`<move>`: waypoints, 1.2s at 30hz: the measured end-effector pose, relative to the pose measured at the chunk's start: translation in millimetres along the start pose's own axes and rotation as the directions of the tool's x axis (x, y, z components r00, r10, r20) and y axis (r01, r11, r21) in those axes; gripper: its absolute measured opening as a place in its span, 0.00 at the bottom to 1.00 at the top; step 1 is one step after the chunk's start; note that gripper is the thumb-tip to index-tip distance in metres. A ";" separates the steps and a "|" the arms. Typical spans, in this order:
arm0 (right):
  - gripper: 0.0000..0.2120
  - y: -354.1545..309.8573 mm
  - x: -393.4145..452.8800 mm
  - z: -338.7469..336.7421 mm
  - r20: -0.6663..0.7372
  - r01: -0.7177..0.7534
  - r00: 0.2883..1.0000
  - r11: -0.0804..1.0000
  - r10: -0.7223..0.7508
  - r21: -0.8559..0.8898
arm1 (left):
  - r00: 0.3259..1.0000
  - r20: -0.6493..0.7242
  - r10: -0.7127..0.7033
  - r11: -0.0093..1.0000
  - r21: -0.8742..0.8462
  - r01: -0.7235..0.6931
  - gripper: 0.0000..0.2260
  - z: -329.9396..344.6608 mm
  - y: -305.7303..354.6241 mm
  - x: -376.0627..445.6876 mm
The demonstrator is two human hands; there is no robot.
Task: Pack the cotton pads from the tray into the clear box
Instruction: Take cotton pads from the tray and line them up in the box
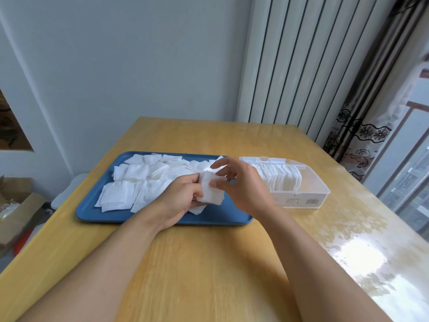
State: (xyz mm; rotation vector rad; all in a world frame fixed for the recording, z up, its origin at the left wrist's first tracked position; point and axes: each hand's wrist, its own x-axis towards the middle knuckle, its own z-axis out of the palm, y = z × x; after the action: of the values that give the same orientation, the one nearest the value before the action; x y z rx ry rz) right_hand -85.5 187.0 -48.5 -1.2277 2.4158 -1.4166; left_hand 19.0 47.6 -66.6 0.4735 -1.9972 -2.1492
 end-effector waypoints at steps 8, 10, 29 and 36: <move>0.08 6.0 4.0 -3.2 0.066 0.035 0.997 0.999 -0.034 -0.017 | 1.000 0.022 0.002 0.998 -0.061 -0.001 0.13 0.6 -0.7 -1.8; 0.09 6.2 4.0 -4.8 0.088 0.029 0.996 1.000 -0.029 0.001 | 1.000 0.002 0.010 1.000 -0.007 -0.010 0.13 -0.6 -3.1 0.1; 0.14 9.2 3.9 -17.5 0.072 -0.094 0.992 0.987 0.104 -0.127 | 0.999 -0.039 0.023 0.996 0.086 -0.020 0.44 0.8 -1.7 -2.9; 0.17 -3.1 6.4 -46.8 0.173 -0.222 0.963 0.971 0.205 0.084 | 0.978 -0.073 0.194 0.952 0.256 -0.170 0.39 18.3 22.6 -1.4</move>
State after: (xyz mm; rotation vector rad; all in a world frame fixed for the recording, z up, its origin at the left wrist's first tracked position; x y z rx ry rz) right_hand -108.4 214.5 -17.6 -0.9831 2.2565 -1.3061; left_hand 12.0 63.3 -43.0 0.4015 -2.1714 -1.7445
